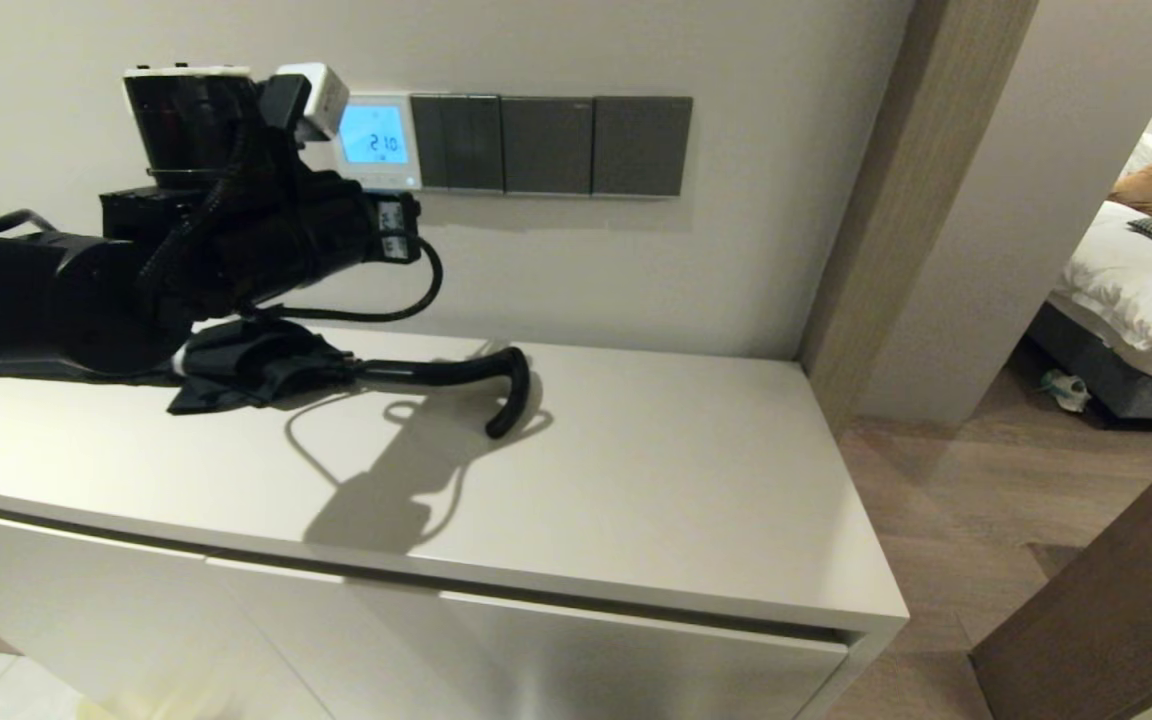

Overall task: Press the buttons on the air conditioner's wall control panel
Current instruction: Turn off the central air conditioner

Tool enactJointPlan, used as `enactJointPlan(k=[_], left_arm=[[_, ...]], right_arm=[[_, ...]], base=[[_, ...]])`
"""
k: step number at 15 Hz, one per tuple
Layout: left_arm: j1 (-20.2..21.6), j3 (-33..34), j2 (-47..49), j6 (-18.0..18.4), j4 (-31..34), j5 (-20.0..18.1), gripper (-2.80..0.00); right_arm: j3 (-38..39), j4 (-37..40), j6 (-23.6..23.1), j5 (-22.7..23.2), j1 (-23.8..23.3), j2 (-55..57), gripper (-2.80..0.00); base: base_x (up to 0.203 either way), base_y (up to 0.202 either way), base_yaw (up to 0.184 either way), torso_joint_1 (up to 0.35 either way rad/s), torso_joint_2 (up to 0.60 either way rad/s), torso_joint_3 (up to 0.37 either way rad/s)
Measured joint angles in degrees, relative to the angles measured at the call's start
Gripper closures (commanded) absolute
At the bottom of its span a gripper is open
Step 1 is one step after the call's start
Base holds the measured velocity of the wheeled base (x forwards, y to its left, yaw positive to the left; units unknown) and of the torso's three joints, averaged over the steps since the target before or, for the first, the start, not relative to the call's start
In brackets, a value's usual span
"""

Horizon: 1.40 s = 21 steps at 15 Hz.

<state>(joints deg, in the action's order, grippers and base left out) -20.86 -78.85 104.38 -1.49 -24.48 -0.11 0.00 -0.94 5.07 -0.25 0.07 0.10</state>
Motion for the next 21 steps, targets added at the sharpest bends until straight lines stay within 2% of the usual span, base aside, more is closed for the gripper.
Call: enactJointPlan(k=[3, 6, 21], left_arm=[[0.05, -0.78, 1.42, 0.04, -0.77, 0.58, 0.0], [0.02, -2.2, 3.07, 0.28, -2.63, 3.77, 0.0], [0.96, -7.27, 7.19, 0.33, -3.05, 4.13, 0.0]], right_arm=[[0.0, 0.0, 0.0, 0.0, 0.0, 0.0, 0.0], [0.0, 0.0, 0.0, -0.01, 0.0, 0.0, 0.0], [0.0, 0.0, 0.0, -0.02, 0.0, 0.0, 0.0]], base=[[0.0, 0.0, 0.0, 0.0, 0.0, 0.0], [0.0, 0.0, 0.0, 0.0, 0.0, 0.0], [0.0, 0.0, 0.0, 0.0, 0.0, 0.0]])
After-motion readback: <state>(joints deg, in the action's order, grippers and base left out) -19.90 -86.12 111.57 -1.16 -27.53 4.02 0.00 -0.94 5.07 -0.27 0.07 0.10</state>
